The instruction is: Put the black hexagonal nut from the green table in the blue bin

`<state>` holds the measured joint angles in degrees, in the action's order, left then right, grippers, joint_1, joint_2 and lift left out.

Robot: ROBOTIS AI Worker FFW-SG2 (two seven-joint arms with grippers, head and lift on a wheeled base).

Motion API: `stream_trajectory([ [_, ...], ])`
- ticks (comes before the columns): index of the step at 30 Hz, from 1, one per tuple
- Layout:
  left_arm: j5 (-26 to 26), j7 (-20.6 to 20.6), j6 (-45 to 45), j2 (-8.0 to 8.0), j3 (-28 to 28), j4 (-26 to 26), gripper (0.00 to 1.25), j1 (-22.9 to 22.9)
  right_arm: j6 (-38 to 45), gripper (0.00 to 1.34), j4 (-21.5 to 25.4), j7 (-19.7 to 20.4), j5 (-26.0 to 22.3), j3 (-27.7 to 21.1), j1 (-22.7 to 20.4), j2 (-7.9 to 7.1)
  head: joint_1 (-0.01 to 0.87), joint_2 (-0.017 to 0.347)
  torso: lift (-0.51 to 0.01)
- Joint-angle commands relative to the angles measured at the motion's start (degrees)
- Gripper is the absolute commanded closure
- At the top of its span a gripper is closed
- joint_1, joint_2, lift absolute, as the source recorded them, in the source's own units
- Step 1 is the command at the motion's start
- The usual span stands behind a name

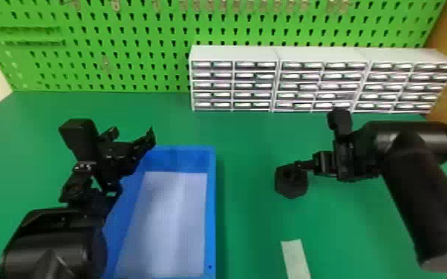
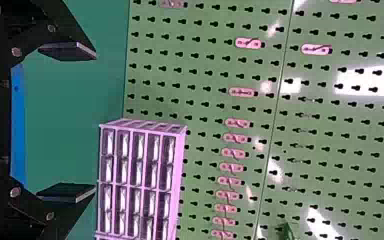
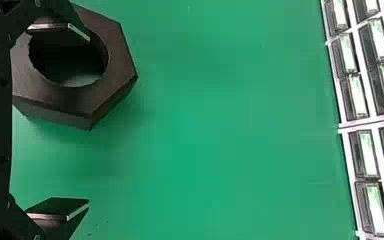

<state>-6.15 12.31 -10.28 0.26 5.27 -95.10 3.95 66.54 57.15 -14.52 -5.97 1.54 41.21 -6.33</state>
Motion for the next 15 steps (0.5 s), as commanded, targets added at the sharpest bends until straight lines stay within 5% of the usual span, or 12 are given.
stream_trajectory([
  [1, 0.00, 0.00, 0.00, 0.00, -0.09, 0.00, 0.32, 0.09, 0.35, 0.15, -0.02, 0.01, 0.96, -0.30, 0.01, 0.27, 0.686, 0.051, -0.097],
  [15, 0.18, -0.09, 0.00, 0.00, -0.26, 0.00, 0.32, 0.09, 0.44, 0.15, -2.75, 0.01, 2.37, -1.97, 1.33, 0.62, 0.686, 0.051, -0.097],
])
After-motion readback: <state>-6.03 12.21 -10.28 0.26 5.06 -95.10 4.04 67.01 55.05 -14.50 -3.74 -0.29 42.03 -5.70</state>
